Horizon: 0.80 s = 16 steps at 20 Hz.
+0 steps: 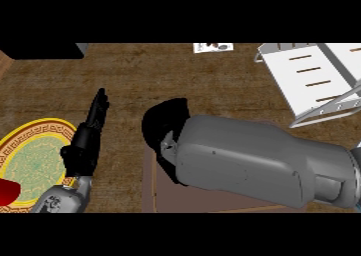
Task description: Pick the sweet potato from the tray and place it in the tiered basket
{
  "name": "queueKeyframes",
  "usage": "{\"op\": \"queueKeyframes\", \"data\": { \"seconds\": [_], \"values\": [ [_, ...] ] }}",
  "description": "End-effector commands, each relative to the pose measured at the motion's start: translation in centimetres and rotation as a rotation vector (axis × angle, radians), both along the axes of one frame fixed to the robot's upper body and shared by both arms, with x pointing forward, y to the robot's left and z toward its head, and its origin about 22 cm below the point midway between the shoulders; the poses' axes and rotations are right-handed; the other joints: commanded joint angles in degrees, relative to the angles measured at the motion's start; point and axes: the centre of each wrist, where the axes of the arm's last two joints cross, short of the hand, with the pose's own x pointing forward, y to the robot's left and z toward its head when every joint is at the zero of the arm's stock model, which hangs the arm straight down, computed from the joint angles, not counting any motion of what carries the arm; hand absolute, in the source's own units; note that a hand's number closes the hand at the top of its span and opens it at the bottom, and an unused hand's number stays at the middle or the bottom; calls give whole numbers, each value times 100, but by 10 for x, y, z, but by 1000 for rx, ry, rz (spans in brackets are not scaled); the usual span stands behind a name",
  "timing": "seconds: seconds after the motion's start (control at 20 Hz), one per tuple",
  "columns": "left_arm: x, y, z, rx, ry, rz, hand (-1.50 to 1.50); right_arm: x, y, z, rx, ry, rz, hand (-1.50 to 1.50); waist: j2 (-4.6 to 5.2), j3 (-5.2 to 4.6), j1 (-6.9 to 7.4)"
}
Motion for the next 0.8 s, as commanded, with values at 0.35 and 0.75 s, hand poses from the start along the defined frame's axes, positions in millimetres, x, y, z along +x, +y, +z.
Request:
{"op": "queueKeyframes", "data": {
  "seconds": [0.35, 0.75],
  "values": [
    [3, 18, -2, 4, 6, 25, 0, -9, -32, -32, -107, -5, -123, -150, 13, 2, -21],
    [11, -1, 21, -12, 3, -28, 0, -8, -19, -33, -71, 31, -126, -150, 23, 3, 51]
  ]
}}
